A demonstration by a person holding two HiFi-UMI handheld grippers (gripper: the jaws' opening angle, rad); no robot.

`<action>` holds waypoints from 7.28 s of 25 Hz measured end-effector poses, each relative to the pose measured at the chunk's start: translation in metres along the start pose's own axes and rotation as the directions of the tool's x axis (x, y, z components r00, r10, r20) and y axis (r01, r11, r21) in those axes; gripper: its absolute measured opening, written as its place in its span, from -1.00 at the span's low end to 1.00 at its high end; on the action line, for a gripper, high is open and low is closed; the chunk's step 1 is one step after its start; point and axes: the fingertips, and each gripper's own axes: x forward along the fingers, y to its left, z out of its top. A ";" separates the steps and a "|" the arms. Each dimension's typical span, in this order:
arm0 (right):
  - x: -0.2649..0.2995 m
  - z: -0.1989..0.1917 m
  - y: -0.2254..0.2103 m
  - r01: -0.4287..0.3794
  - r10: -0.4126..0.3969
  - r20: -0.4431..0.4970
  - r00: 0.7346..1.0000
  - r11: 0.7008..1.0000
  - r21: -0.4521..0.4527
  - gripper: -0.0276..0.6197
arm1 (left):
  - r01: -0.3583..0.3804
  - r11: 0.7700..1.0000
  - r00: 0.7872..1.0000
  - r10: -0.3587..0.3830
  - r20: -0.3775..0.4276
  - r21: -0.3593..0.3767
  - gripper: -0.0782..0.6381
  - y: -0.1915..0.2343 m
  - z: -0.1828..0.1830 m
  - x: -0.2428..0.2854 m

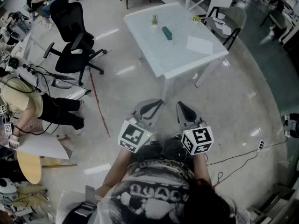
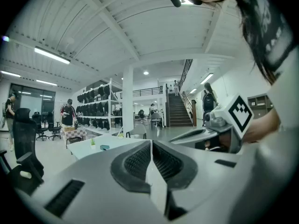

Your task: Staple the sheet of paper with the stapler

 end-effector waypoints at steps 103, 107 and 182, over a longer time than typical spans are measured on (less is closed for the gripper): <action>0.390 -0.118 -0.612 -0.634 0.315 -0.770 0.554 0.760 -0.145 -0.19 | -0.680 0.727 0.712 0.625 -0.321 -0.092 -0.75 0.186 -0.044 0.484; 0.391 -0.121 -0.611 -0.651 0.285 -0.775 0.564 0.731 -0.206 -0.25 | -0.722 0.686 0.672 0.664 -0.328 -0.089 -0.75 0.184 -0.045 0.479; 0.501 -0.118 -0.460 -0.614 0.428 -0.834 0.348 0.777 0.143 -0.86 | -0.802 0.561 0.595 0.725 -0.347 -0.203 -0.75 0.253 -0.101 0.308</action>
